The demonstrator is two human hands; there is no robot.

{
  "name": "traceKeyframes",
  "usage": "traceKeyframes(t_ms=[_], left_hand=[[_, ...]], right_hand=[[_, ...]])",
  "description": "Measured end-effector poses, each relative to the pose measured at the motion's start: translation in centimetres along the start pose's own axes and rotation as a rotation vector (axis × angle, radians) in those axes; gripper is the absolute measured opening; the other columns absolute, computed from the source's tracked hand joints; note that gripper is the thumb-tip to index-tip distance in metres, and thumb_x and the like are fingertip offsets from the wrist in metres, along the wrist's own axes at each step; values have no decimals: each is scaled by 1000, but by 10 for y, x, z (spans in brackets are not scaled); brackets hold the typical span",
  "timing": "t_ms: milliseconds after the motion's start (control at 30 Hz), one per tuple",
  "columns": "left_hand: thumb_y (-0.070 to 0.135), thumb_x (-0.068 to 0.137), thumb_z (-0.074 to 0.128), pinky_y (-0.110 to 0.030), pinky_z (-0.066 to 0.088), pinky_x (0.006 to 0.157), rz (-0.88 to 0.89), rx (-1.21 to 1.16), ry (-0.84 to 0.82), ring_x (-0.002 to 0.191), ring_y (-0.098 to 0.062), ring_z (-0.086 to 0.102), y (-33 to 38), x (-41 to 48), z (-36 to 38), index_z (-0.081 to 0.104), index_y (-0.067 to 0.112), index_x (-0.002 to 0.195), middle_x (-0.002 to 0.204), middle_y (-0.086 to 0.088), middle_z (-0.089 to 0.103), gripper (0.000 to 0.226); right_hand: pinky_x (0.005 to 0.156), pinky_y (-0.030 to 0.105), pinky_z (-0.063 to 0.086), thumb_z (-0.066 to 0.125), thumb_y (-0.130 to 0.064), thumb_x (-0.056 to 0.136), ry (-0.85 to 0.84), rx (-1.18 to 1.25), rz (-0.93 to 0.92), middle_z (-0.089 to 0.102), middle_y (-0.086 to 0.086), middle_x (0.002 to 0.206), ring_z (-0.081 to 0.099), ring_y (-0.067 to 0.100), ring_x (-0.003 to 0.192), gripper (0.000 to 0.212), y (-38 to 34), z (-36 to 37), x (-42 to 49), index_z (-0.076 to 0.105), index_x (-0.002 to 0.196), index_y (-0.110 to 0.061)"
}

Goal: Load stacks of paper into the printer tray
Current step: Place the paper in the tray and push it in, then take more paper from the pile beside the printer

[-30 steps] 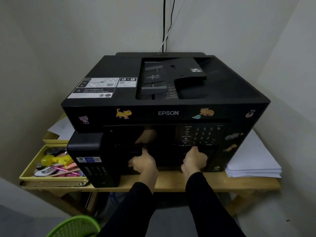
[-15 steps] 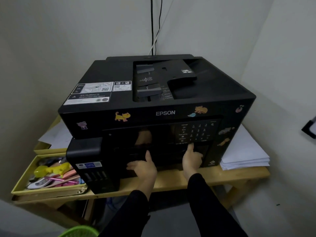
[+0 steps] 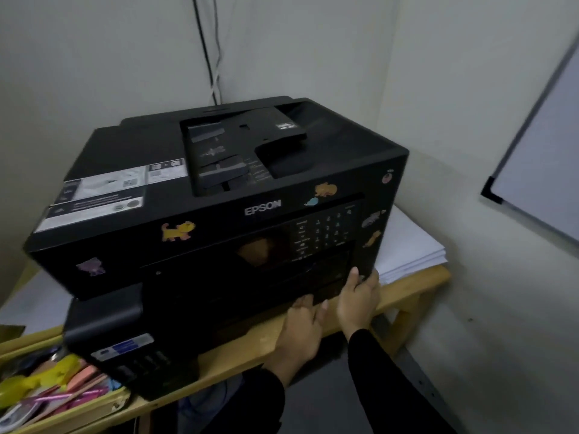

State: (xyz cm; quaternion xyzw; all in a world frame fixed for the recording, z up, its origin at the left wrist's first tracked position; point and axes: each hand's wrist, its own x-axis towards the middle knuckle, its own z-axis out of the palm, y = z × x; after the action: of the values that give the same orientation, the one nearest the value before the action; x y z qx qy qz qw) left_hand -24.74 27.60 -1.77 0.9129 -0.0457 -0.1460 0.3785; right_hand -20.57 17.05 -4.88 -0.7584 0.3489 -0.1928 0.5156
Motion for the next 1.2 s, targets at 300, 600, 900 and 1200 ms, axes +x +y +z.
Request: traceKeyframes(t_ms=[300, 600, 900, 1200], left_hand=[[29, 102, 35, -26, 42, 97, 122, 1, -150, 120, -25, 54, 98, 78, 72, 51, 5, 127, 129, -12, 57, 39], [21, 101, 37, -32, 30, 114, 44, 379, -131, 131, -26, 40, 154, 184, 124, 33, 3, 141, 144, -14, 40, 44], [17, 97, 39, -40, 45, 93, -48, 1113, -328, 112, -34, 44, 146, 209, 143, 57, -2, 119, 120, -21, 53, 35], [24, 100, 36, -37, 43, 89, 66, 1125, -274, 109, -32, 44, 149, 218, 135, 59, -2, 108, 112, -18, 59, 36]], right_hand=[[101, 41, 43, 40, -30, 100, 39, -232, -63, 55, 24, 132, 52, 38, 121, 48, 13, -76, 136, 44, 138, -1], [103, 40, 41, 42, -25, 96, -283, -640, -85, 55, 19, 133, 44, 36, 126, 42, 13, -89, 274, 51, 129, 0], [111, 49, 33, 43, -30, 94, -529, -933, 28, 46, 21, 138, 39, 39, 129, 41, 16, -63, 318, 58, 122, -4], [93, 36, 52, 54, -18, 93, -392, -865, -61, 66, 17, 118, 64, 30, 108, 29, -22, -39, 303, 62, 115, 1]])
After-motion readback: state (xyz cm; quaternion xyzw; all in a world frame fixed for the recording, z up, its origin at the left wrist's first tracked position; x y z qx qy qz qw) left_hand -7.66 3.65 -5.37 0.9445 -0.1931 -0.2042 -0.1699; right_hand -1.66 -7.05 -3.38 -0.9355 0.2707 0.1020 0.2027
